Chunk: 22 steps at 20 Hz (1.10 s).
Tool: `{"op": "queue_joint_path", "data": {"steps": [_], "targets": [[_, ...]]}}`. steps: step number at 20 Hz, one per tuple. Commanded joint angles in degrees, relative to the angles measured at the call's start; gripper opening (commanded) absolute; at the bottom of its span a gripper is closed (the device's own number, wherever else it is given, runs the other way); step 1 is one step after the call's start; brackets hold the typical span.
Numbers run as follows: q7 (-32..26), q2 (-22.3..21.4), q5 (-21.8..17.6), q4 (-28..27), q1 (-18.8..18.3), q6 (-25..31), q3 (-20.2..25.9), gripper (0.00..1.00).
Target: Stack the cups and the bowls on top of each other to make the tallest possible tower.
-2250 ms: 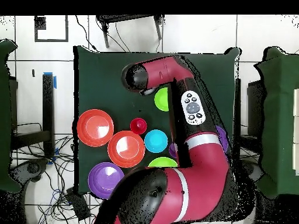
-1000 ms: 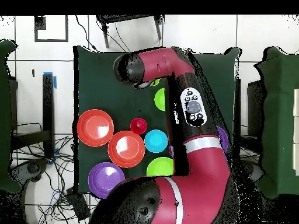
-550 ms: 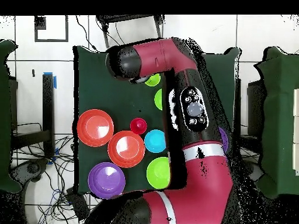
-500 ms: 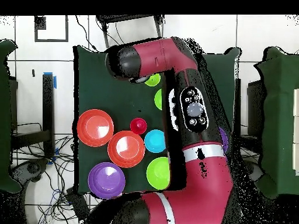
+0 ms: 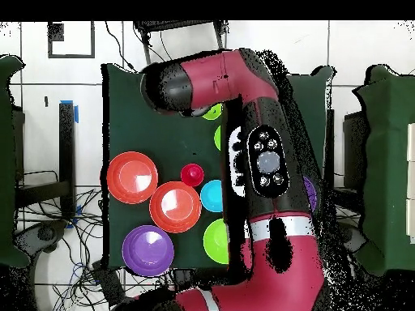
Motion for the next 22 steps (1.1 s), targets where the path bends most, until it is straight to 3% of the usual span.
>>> {"op": "queue_joint_path", "data": {"steps": [1,13,22], "targets": [[-1.26,1.67,-3.56,8.72,0.33,2.88,-4.08,1.0],[1.36,2.86,-6.41,14.99,-1.8,-8.35,-7.54,1.0],[3.83,6.81,-7.69,16.22,-2.55,-16.31,-9.37,1.0]]}}
